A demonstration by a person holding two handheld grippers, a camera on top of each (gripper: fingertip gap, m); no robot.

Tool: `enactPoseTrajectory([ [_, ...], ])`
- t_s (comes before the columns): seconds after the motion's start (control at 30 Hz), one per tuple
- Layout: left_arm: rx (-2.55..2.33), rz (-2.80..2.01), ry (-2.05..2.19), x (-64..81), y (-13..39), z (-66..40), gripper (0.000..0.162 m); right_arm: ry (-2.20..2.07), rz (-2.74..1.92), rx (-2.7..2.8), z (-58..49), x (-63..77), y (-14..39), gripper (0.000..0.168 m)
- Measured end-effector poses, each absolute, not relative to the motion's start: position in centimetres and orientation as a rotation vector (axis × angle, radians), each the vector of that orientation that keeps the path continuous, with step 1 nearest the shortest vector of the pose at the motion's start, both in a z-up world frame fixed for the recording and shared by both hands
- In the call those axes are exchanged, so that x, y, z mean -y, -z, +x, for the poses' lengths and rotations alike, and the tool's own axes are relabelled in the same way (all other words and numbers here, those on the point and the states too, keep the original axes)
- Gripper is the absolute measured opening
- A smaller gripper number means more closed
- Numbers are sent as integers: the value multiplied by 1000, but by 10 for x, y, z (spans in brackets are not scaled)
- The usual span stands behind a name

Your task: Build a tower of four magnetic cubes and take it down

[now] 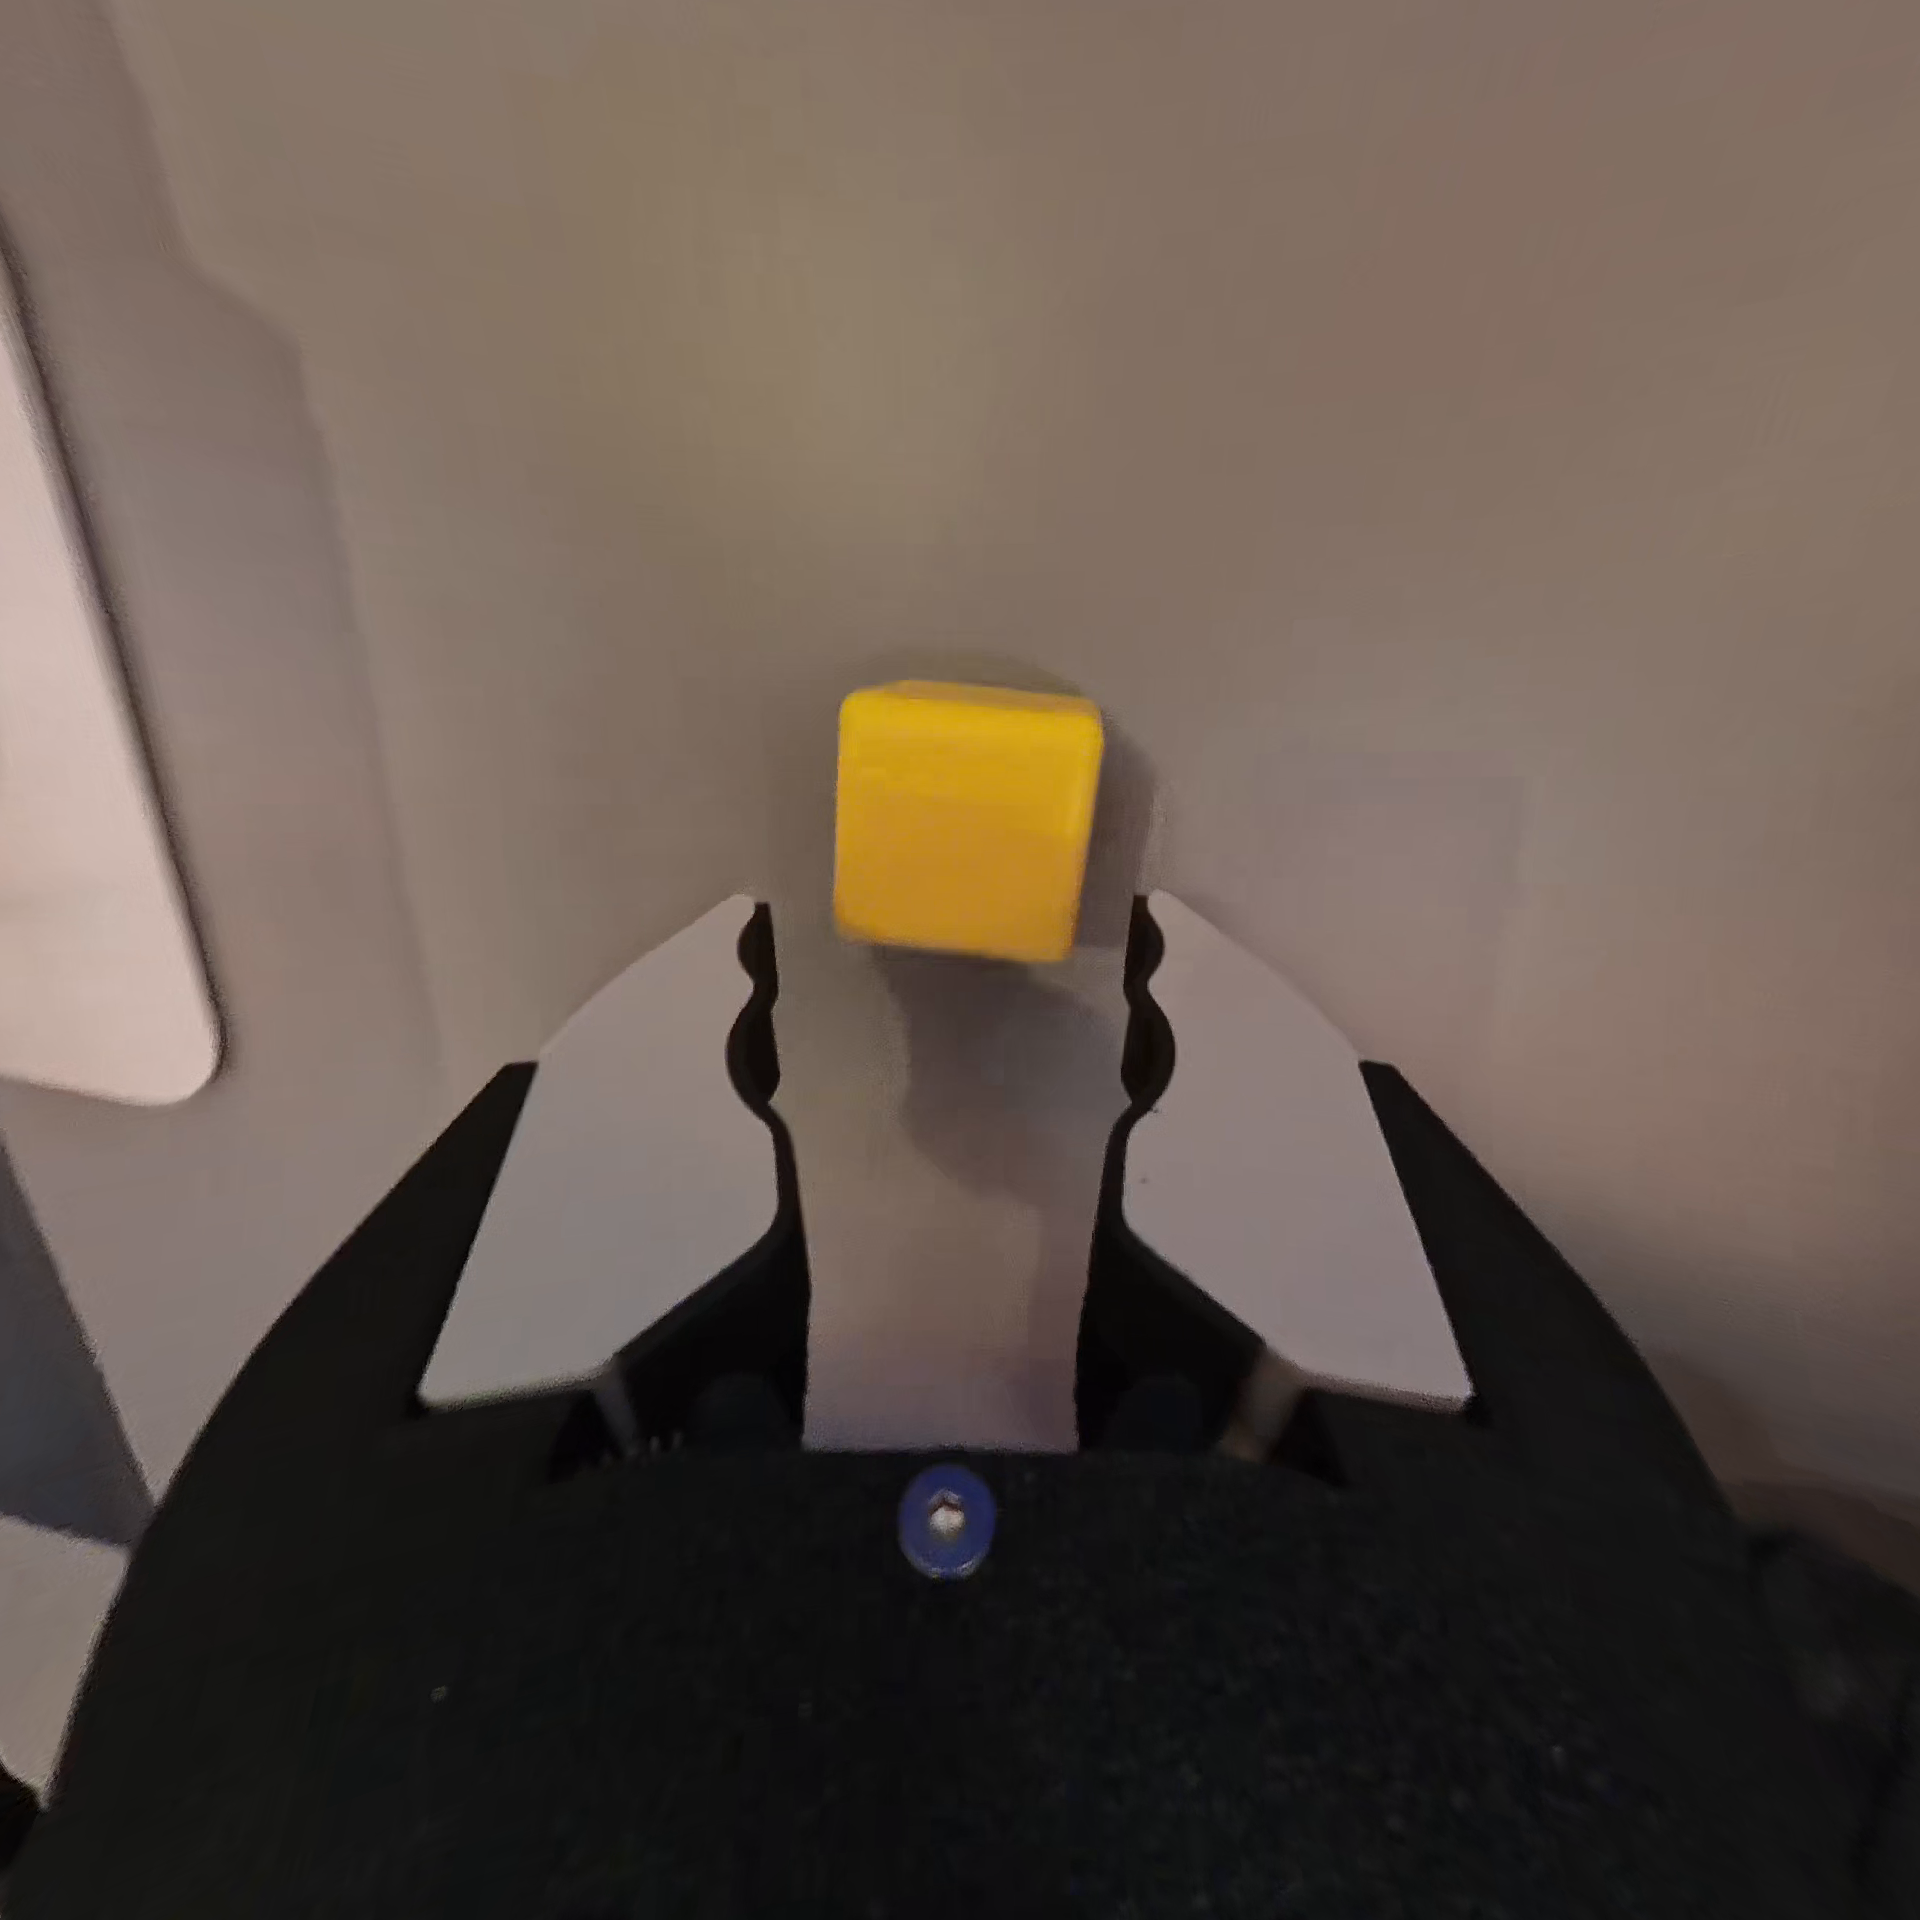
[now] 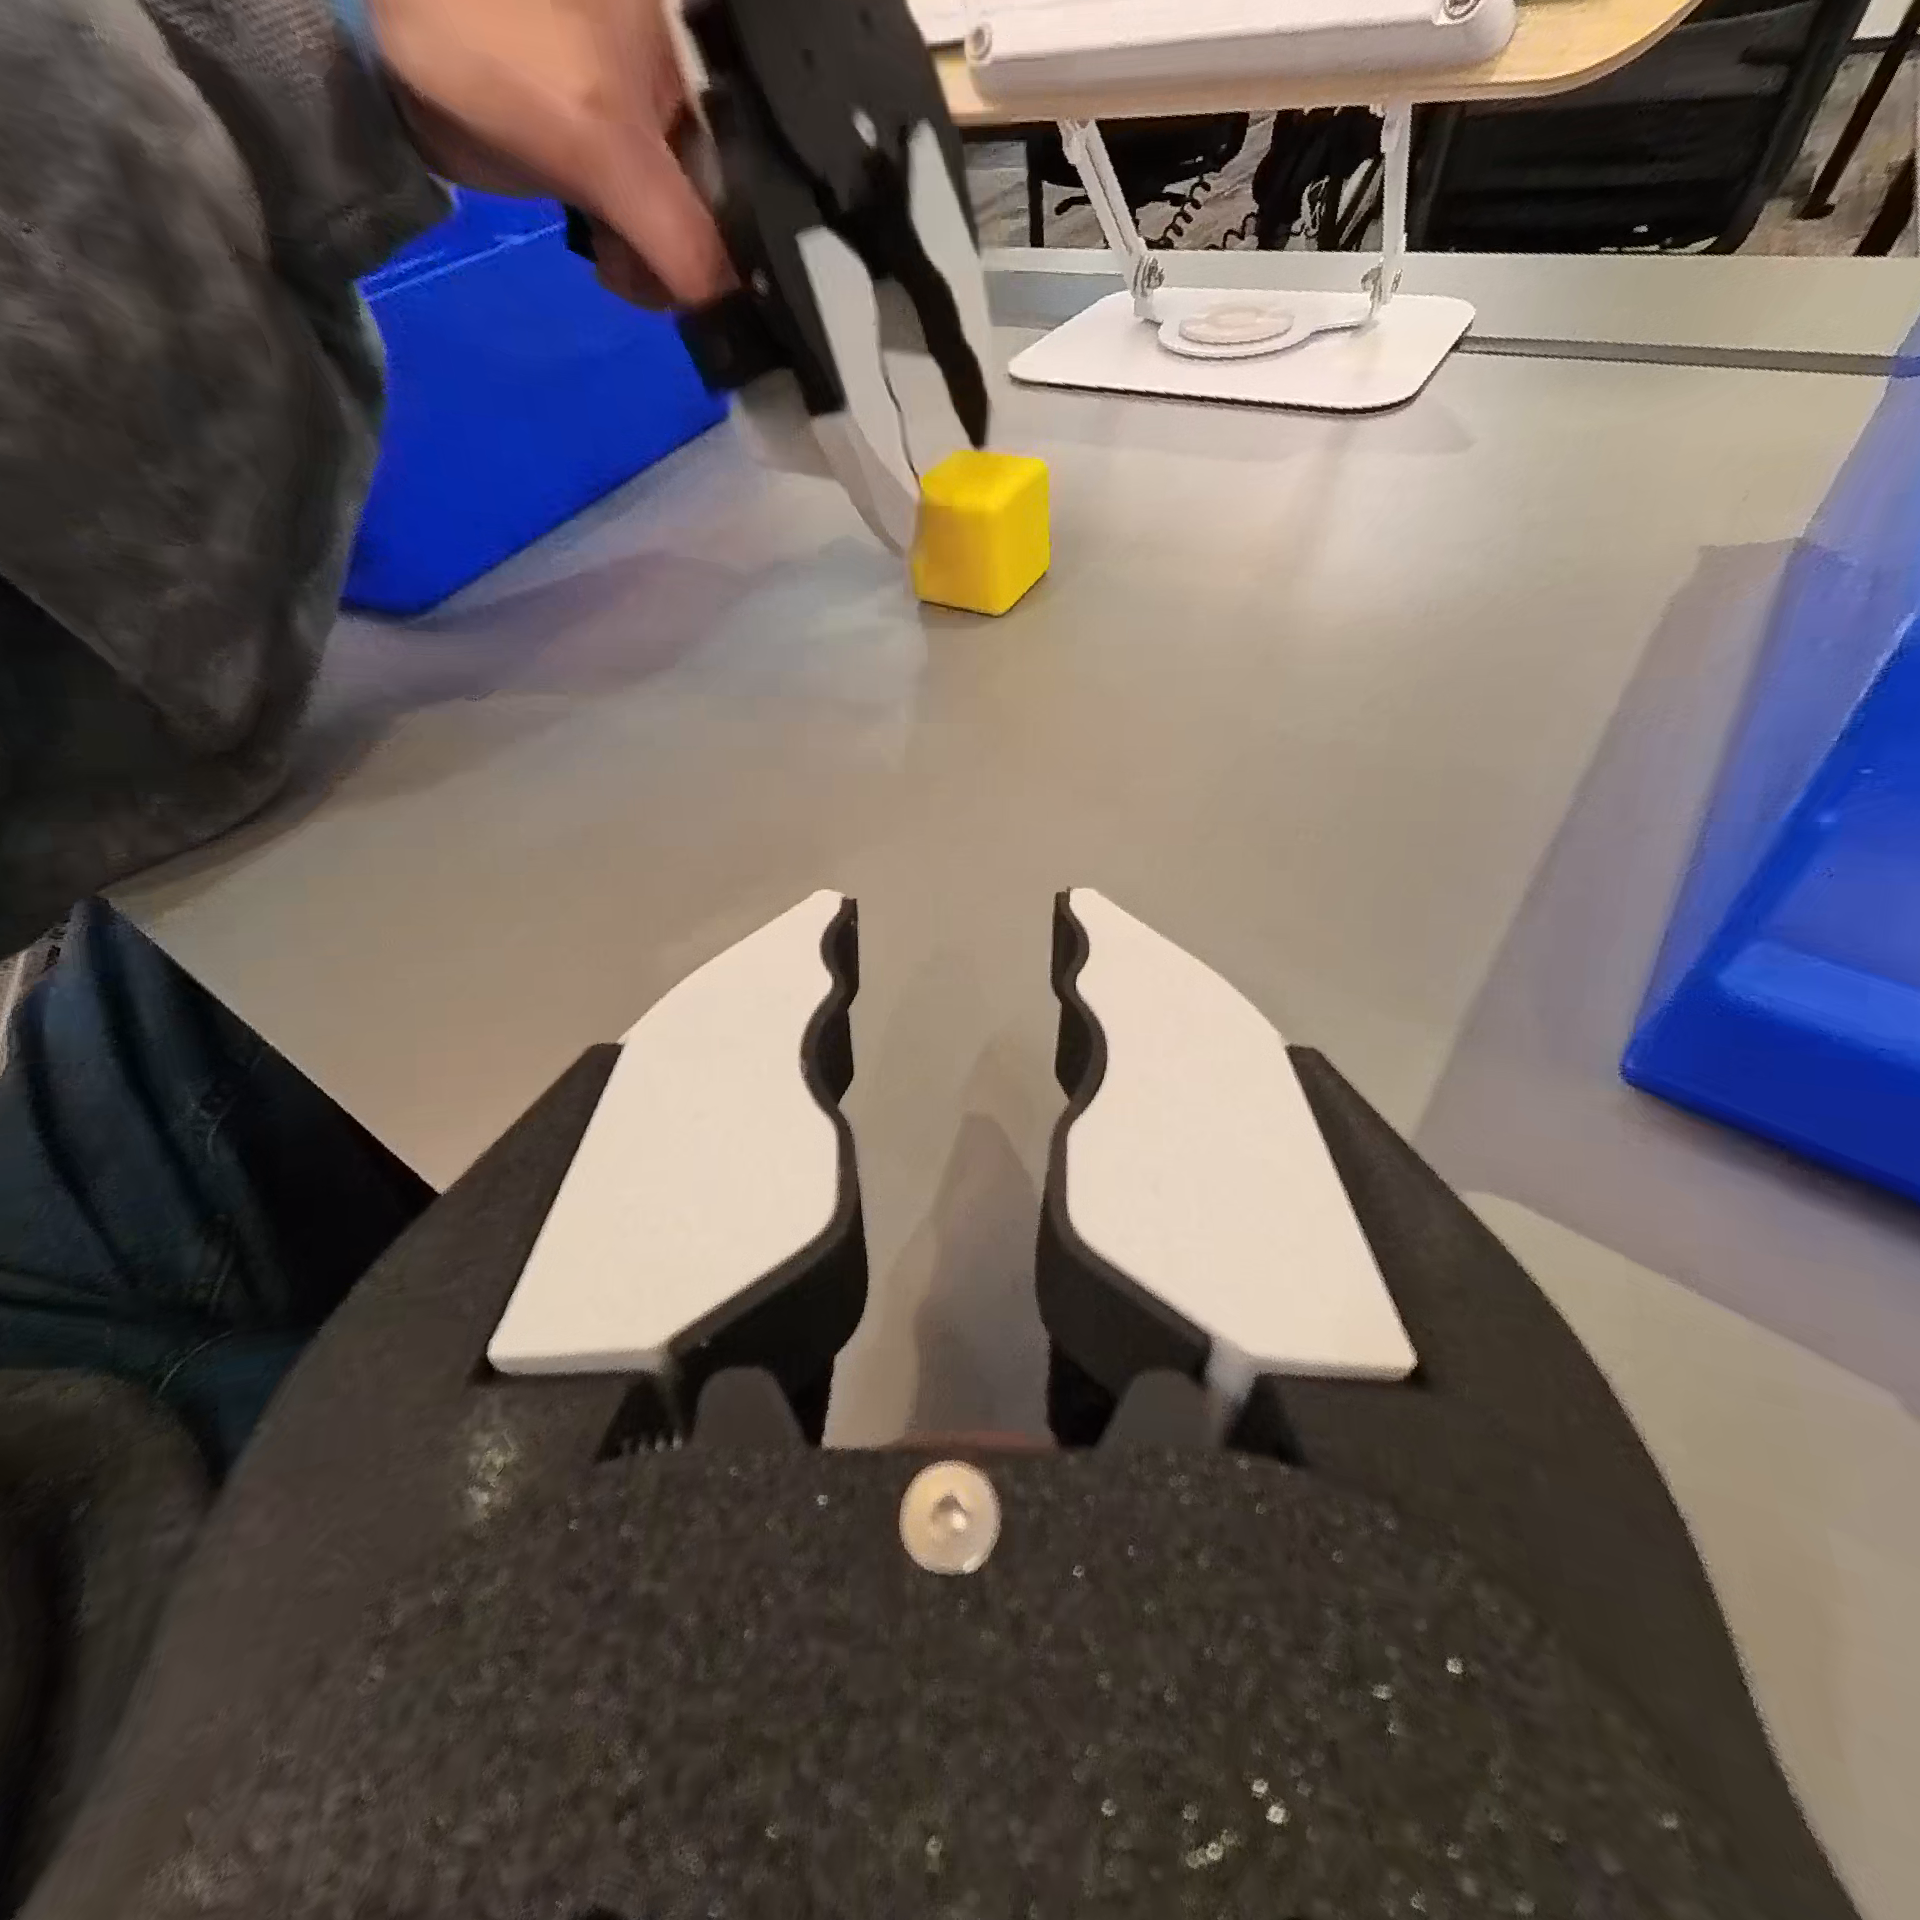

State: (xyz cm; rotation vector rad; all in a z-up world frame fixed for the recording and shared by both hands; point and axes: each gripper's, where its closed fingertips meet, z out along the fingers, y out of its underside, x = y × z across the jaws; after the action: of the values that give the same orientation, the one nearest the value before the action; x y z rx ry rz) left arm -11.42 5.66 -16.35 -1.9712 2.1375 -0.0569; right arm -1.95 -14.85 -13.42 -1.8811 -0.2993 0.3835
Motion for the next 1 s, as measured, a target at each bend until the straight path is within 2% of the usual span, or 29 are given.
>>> enactPoseTrajectory([
  [0.13, -1859, -1876, 157, -37, 102, -138, 60, -391, -1879, 293, -19, 148, 134, 35],
  [0.33, -1172, -1848, 558, 20, 23, -229, 57, -392, -1886, 299, -21, 148, 136, 36],
  [0.43, -856, -1920, 581, 40, 30, -297, 59, -389, -1887, 301, -21, 147, 136, 36],
  [0.57, -626, -1997, 524, 77, 69, -364, 59, -388, -1891, 304, -22, 147, 137, 36],
  [0.77, -501, -2061, 529, 113, 120, -385, 58, -377, -1895, 311, -23, 146, 139, 35],
  [0.87, -507, -2068, 506, 104, 114, -381, 58, -373, -1897, 312, -22, 146, 139, 35],
  [1.0, -664, -1998, 321, 68, 72, -372, 65, -376, -1897, 310, -22, 146, 139, 35],
])
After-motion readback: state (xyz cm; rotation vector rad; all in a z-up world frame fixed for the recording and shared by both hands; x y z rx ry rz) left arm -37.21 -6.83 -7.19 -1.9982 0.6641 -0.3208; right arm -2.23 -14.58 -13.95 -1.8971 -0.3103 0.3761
